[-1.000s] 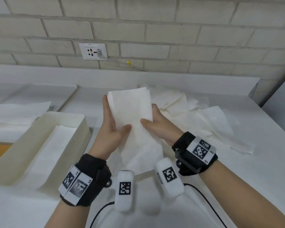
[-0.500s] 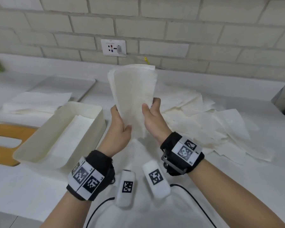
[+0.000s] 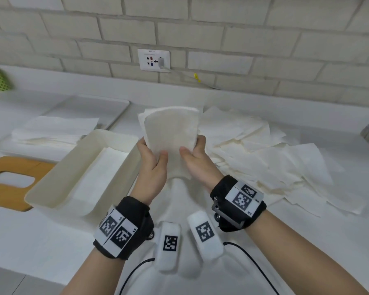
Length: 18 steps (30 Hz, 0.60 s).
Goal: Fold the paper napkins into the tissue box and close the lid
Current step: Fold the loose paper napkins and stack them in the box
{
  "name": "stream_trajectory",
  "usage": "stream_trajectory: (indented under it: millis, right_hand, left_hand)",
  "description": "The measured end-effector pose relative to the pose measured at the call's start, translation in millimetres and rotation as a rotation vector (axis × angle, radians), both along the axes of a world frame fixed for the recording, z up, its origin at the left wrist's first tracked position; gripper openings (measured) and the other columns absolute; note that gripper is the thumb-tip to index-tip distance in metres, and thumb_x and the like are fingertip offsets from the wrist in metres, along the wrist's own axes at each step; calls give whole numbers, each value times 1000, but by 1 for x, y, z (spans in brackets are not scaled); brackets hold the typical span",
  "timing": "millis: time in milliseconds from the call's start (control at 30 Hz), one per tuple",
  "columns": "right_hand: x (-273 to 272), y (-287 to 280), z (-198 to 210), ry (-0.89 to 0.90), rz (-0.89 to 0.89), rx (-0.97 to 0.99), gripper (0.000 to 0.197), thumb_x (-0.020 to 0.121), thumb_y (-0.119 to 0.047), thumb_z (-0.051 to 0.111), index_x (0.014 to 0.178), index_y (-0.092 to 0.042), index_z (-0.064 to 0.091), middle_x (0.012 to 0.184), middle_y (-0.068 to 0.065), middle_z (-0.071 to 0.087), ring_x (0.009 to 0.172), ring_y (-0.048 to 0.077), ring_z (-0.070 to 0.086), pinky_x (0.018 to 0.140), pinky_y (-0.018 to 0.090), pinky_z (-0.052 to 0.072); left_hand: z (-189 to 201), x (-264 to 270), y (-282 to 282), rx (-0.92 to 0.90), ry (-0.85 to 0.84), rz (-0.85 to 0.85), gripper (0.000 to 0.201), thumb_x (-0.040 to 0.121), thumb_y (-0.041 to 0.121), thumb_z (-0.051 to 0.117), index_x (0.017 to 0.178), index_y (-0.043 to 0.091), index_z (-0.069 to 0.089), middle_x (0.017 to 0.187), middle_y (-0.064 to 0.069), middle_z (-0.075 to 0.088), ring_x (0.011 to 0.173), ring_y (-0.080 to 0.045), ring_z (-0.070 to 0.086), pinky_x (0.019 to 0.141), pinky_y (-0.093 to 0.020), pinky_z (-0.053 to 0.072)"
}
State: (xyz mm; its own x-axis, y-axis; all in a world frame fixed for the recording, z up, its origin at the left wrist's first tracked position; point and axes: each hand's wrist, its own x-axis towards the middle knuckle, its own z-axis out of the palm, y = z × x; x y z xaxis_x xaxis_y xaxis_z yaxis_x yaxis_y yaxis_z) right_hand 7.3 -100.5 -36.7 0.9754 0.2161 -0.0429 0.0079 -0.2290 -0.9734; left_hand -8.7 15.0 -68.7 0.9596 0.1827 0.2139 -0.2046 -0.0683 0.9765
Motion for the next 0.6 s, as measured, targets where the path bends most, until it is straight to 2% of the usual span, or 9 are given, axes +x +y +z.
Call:
stream_trajectory:
  millis: [100,167,233,333,400,433,500,567,600]
  right_hand:
    - [2,-1,-9,29,-19,-68,23,100,-15,32,121,-13,25,110,1,47,81,3,47,65,14,38]
    - [3,1,-8,24,-21,-62,26,100,-16,30,125,-12,25,105,-3,48,84,6,48,72,20,40]
    - [6,1,-3,5,-25,-1,20,100,-17,30,120,-16,25,95,-10,48,81,3,49,82,26,40]
    - [9,-3,-1,7,-12,6,23,100,-15,33,120,-13,23,99,-9,46,83,1,48,79,21,41]
    - [8,-5,-8,37,0,-65,28,99,-13,34,125,-8,24,108,0,46,89,9,50,73,18,41]
    - [7,-5,-11,50,4,-100,29,99,-13,33,127,-7,24,110,2,47,93,14,51,75,20,41]
    - [6,-5,-15,48,-2,-128,29,100,-14,31,128,-8,24,108,3,48,95,18,51,81,27,40]
    - [7,-4,-13,14,-8,-77,25,100,-14,29,124,-11,24,104,0,47,87,13,50,79,28,42]
    - [8,-4,-12,-2,-11,-36,22,100,-14,30,121,-13,24,101,-3,47,83,8,50,76,23,44]
  left_hand:
    - [-12,2,0,76,81,0,23,100,4,36,119,10,25,132,-12,41,113,-12,48,72,-1,42]
    - [-12,5,-1,87,92,27,20,100,6,36,116,10,25,134,-15,40,118,-16,46,76,-5,44]
    - [-4,7,-3,60,41,51,19,100,6,36,113,13,25,132,-14,39,122,-19,45,83,-13,43]
    - [2,8,-4,47,6,47,21,99,4,36,114,14,24,131,-13,40,121,-20,45,91,-22,44]
    - [-3,6,-5,49,67,11,21,100,4,35,117,10,25,129,-11,42,113,-16,49,84,-13,45]
    - [-6,5,-7,51,102,5,19,100,5,34,117,9,26,126,-9,43,105,-11,51,76,-6,44]
    - [-9,3,-10,45,133,10,14,101,5,33,113,9,27,121,-6,44,94,0,50,66,-1,42]
    - [-4,4,-11,21,93,20,14,101,5,33,112,10,26,122,-7,45,96,-1,51,68,-3,44]
    - [-1,5,-10,7,65,24,15,101,6,34,112,11,26,124,-8,45,100,-3,52,73,-6,46]
